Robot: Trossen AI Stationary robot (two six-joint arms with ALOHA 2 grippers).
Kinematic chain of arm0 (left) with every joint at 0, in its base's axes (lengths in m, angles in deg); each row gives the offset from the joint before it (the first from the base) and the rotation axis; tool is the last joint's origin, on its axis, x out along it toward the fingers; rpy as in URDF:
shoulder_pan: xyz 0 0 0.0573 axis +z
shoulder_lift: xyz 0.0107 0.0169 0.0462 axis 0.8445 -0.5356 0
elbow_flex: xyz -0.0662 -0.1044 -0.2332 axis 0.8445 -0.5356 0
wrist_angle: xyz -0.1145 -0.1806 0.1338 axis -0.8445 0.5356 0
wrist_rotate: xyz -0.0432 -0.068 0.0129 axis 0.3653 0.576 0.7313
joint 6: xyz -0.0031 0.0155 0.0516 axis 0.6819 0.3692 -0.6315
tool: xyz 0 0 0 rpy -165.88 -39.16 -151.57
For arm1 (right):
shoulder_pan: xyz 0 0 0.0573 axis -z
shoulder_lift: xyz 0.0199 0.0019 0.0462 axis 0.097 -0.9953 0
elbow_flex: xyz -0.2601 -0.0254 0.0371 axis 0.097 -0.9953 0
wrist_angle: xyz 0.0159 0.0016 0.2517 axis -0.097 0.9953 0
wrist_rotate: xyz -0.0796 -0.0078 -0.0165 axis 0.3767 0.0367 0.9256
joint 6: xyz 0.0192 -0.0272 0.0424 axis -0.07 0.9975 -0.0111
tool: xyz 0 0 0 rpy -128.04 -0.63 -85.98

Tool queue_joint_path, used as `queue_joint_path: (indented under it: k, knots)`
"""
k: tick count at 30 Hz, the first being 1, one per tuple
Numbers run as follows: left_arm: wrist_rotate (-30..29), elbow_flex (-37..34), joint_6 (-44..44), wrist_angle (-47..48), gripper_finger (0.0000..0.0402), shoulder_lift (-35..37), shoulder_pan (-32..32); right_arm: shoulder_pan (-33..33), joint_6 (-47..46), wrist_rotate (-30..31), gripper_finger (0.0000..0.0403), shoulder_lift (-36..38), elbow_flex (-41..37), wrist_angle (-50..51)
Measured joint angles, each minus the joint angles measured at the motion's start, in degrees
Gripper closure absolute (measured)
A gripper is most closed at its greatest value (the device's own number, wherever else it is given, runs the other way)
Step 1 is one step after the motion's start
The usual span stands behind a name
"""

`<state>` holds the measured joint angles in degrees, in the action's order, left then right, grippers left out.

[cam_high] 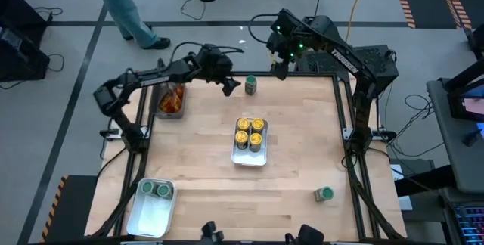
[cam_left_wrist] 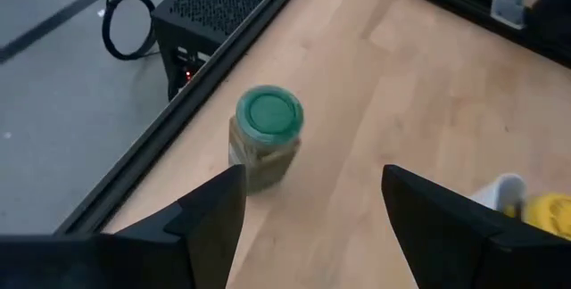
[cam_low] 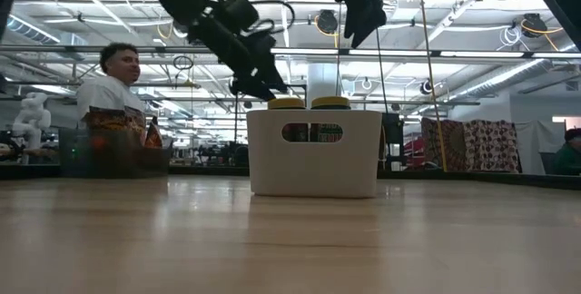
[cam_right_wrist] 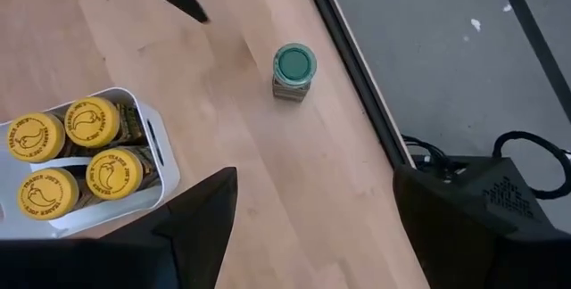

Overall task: Sort spices by type
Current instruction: Put the top green spice bottle into the bottom white bin

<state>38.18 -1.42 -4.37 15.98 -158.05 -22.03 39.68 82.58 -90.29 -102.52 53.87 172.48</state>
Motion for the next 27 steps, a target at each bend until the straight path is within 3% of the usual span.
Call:
queue_joint_path:
  k: [11, 20, 27]
  knots:
    - [-4.19, 10.64, 3.2, -0.28, 0.0139, -12.05, -0.14, 3.24, 0.76, 0.16, 0.0122, 2.97, 0.0, -0.02]
    - [-4.24, 12.89, 14.59, -0.74, 0.0139, -14.08, -1.12, 3.87, 1.3, 0.13, 0.0122, 3.86, 0.0, 0.56]
    - [-4.66, 12.89, 16.6, -1.01, 0.0139, -14.42, -1.3, 4.08, 2.36, 0.09, 0.0122, 3.89, 0.0, 0.37]
